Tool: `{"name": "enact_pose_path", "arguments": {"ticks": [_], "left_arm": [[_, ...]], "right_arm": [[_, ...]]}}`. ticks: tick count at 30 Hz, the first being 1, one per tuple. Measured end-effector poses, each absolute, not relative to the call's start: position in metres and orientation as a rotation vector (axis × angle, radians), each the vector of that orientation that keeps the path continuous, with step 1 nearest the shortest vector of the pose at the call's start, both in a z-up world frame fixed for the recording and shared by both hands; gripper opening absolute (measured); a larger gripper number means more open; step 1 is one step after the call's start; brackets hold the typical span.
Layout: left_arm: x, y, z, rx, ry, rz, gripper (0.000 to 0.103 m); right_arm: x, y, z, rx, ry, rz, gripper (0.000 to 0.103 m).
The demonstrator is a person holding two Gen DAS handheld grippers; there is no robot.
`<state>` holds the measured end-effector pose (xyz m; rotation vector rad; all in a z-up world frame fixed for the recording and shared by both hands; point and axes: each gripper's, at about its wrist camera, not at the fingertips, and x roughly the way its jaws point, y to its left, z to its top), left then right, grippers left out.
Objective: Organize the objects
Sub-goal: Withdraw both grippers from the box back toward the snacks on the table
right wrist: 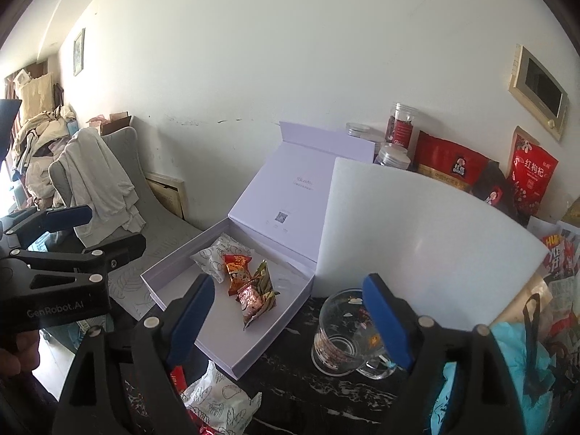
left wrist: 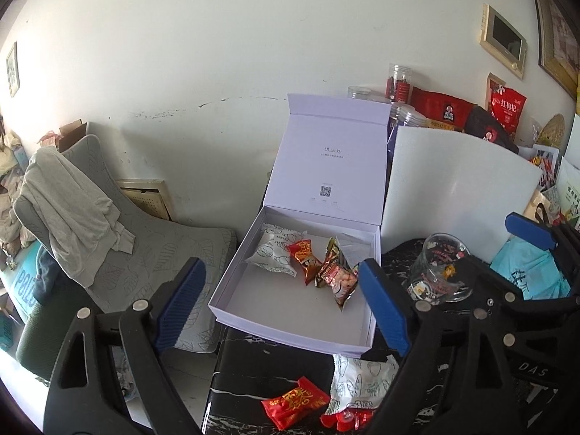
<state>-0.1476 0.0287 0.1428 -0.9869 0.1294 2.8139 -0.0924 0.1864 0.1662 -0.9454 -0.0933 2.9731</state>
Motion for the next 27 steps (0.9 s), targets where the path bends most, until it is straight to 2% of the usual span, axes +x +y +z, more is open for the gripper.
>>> {"name": "enact_pose_path", "arguments": {"ticks": [5, 14, 27], "left_arm": [[-0.133, 0.03, 0.147, -0.943, 0.13, 2.824, 0.089], [-0.112, 0.035, 0.134, -0.933, 0.099, 2.797, 0.09], [-0.096, 0.04, 0.092, -1.041, 0.11, 2.752, 0.09]], "right_arm": [[-0.079, 0.192, 0.164, -0.946, -0.077, 2.959, 0.09], [-0.057, 0.194, 0.158, -0.952, -0.061, 2.976, 0.092], [-0.032, 0.195, 0.119, -1.079, -0.023, 2.962, 0.092]]}}
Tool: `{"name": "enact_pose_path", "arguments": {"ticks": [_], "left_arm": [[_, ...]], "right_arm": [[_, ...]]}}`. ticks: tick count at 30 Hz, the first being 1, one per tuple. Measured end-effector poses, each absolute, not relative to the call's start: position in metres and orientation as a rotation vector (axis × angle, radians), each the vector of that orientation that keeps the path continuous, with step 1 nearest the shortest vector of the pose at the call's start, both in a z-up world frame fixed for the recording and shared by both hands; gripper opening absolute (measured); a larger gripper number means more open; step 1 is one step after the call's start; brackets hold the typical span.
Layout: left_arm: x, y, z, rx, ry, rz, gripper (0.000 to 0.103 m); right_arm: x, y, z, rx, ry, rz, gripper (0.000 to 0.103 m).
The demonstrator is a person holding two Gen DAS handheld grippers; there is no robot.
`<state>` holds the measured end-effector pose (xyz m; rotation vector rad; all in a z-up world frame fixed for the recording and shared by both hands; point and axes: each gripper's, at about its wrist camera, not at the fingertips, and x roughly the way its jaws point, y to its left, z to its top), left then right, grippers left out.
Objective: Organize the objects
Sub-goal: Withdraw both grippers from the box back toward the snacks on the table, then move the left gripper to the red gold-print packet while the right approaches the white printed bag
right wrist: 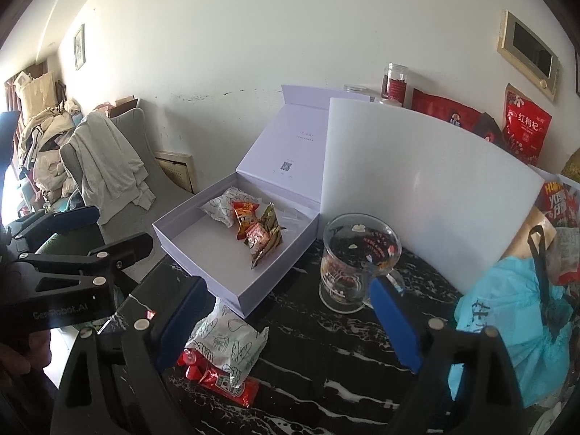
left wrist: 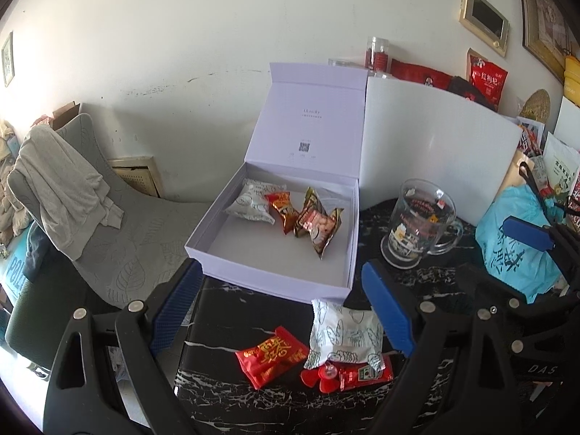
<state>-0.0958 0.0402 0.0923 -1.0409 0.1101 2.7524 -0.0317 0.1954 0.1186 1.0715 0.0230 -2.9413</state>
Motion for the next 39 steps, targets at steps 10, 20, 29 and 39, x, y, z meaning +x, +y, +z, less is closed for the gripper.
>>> {"name": "enact_pose_path", "arguments": {"ticks": [10, 20, 29, 39], "left_arm": [[-0.083, 0.039, 0.066, -1.121, 0.109, 2.735, 0.09], [-0.072, 0.035, 0.035, -1.216, 0.125, 2.719, 0.09], [-0.065, 0.028, 0.004, -1.299, 0.118, 2.703, 0.09], [-0.073, 0.011, -0.03, -1.43, 0.065, 2.68, 0.09]], "right_arm": [[-0.02, 0.191, 0.095, 1.125, 0.009, -2.897, 0.092], [-0.012, 0.184, 0.066, 1.196, 0.006, -2.841, 0.092], [-0.006, 0.183, 0.041, 1.228, -0.038, -2.796, 0.092], [-0.011, 0.17, 0.009, 1.241, 0.0, -2.701, 0.092]]}}
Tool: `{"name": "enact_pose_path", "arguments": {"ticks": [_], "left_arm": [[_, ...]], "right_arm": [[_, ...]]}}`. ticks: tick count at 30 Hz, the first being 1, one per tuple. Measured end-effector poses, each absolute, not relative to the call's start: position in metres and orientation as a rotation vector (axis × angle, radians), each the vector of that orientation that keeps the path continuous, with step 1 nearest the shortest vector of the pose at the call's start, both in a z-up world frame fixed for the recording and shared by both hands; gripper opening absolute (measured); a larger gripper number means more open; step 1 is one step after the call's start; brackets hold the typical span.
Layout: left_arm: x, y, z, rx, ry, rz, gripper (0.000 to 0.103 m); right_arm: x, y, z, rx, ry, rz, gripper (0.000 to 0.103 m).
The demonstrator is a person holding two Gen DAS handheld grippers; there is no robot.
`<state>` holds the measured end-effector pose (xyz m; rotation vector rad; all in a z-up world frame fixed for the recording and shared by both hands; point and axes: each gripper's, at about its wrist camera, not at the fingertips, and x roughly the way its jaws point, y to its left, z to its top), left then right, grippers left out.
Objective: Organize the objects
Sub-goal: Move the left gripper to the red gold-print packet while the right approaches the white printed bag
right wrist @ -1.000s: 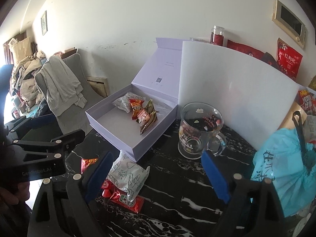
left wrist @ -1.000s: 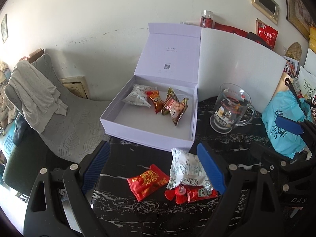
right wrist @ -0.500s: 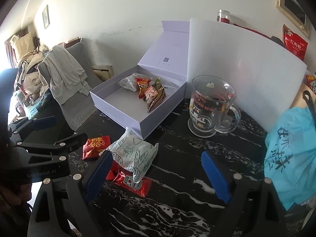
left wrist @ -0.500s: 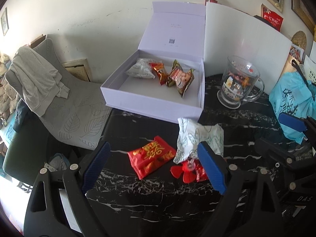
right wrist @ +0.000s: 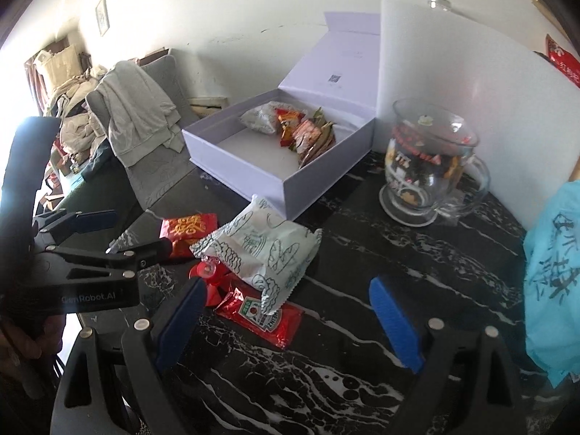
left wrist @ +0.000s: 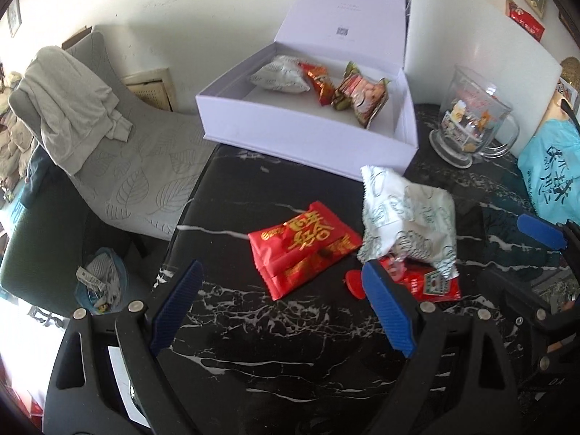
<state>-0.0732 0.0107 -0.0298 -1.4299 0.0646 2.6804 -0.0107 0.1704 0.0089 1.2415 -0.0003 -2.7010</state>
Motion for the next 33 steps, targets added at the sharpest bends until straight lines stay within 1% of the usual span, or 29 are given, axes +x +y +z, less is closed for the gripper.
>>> {"name": "enact_pose_path", "arguments": {"ticks": [6, 12, 16, 19, 22, 33], "left_arm": [[-0.083, 0.002, -0.044, -1.477, 0.034, 2.676, 0.09], [-0.095, -0.005, -0.054, -1.52, -0.005, 2.658, 0.09], [-0.103, -0.008, -0.056, -1.511, -0.048, 2.647, 0.09], [-0.111, -0.009, -0.058, -1.526, -0.077, 2.638, 0.089], [-0.118, -0.006, -0.059, -1.532, -0.068, 2.605, 0.09], [-0.134, 0.002, -0.067, -1.523, -0.015, 2.54, 0.09]], "right_arm": [[-0.019, 0.164, -0.009, 1.273, -0.015, -2.656, 0.092], [-0.024, 0.169, -0.003, 1.177, -0.028, -2.713, 0.092], [-0.032, 0.168, -0.006, 1.179, 0.014, -2.693, 0.092], [-0.042, 0.169, -0.009, 1.207, -0.029, -2.667, 0.092], [-0.052, 0.17, -0.011, 1.228, -0.081, -2.642, 0.092], [-0.085, 0.165, -0.026, 1.298, -0.122, -2.557, 0.093]]}}
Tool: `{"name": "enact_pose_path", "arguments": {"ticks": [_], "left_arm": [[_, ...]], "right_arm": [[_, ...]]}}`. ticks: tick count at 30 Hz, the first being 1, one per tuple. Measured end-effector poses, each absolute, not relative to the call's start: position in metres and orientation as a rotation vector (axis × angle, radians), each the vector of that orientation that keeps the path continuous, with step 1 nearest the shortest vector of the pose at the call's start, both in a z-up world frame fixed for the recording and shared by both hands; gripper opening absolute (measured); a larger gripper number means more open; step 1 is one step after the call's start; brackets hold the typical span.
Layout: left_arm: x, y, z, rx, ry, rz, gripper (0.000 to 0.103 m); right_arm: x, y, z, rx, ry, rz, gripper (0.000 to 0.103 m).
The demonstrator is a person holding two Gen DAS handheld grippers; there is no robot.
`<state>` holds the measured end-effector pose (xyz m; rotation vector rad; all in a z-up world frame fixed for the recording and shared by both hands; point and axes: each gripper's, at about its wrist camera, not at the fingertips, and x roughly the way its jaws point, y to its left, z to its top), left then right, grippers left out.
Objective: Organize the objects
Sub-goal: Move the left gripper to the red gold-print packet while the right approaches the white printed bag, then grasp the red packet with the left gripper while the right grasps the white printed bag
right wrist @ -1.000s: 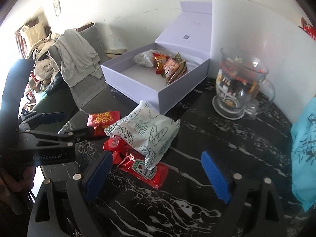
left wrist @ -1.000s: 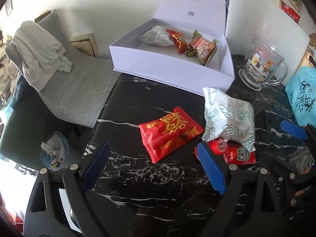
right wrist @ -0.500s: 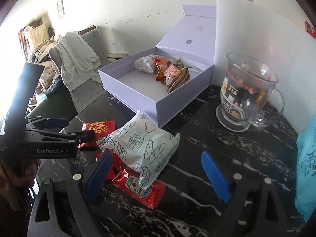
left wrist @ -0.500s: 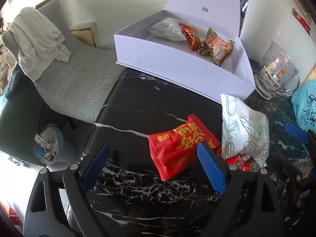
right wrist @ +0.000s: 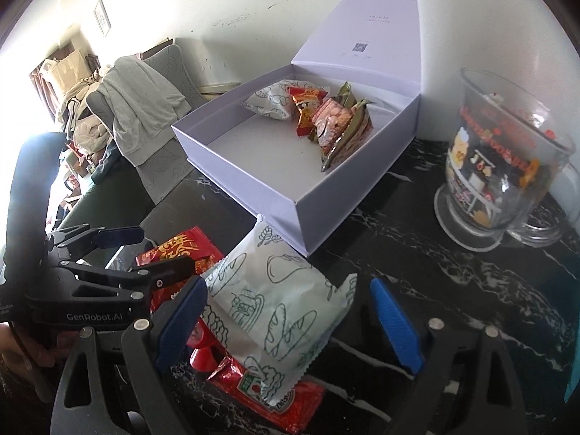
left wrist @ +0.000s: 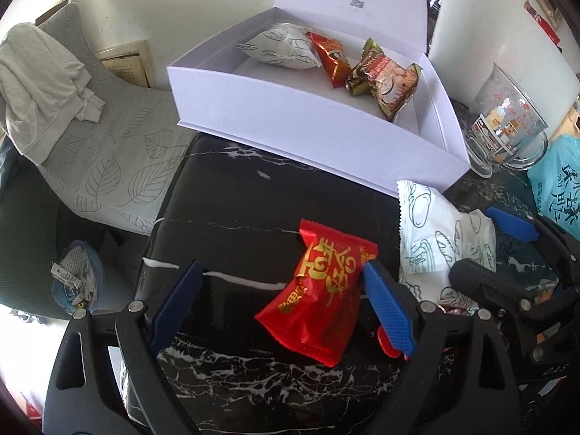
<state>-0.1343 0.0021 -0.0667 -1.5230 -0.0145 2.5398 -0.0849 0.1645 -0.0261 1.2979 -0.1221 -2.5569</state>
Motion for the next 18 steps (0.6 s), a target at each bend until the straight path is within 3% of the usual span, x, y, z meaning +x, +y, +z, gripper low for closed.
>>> {"name": "enact_pose_path", "arguments": {"ticks": [13, 15, 16, 17, 18], "left_arm": [[-0.139, 0.014, -0.076, -1.515, 0.092, 2.589, 0.093], [-0.138, 0.012, -0.076, -1.506, 0.084, 2.6, 0.092], [-0.137, 0.012, -0.076, -1.496, 0.082, 2.605, 0.09], [-0.135, 0.013, -0.075, -1.479, 0.086, 2.608, 0.088], [-0.132, 0.014, -0.074, -1.462, 0.094, 2.606, 0.08]], "right_arm": [[-0.086, 0.171, -0.042, 1.273, -0.204, -2.451, 0.094], [-0.085, 0.171, -0.043, 1.264, -0.234, -2.444, 0.09], [-0.084, 0.171, -0.042, 1.251, -0.241, -2.435, 0.077], [-0.082, 0.169, -0.041, 1.237, -0.245, -2.422, 0.073], [-0.082, 0.169, -0.041, 1.229, -0.239, -2.431, 0.072]]}}
